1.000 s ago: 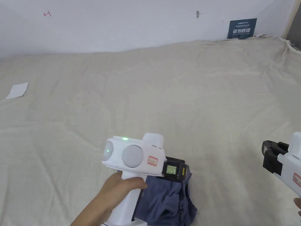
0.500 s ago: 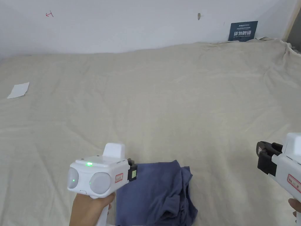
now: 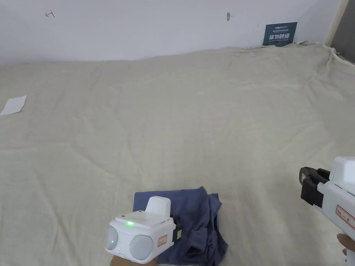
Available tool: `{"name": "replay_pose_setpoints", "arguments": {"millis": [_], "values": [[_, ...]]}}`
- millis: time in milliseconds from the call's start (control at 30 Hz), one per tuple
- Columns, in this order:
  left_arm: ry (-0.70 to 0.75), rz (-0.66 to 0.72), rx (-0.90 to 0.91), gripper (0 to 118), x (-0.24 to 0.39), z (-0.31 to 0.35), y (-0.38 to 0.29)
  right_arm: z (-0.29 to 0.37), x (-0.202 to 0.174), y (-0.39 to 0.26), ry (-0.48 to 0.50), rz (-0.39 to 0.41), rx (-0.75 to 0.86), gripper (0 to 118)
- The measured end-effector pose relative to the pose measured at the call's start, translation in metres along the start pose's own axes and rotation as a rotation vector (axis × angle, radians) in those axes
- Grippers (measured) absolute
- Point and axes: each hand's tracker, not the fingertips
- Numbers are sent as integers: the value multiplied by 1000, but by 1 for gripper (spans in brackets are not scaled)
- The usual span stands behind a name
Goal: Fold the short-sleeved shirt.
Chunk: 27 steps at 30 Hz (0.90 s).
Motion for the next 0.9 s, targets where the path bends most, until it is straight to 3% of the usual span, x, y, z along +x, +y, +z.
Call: {"name": "replay_pose_setpoints", "arguments": {"millis": [533, 900], "values": [[-63, -117, -23, 0, 71, -16, -2, 0, 7, -3, -10, -11, -7, 1], [-61, -105, 4, 0, 66, -11, -3, 0, 5, -3, -8, -13, -2, 1]]}}
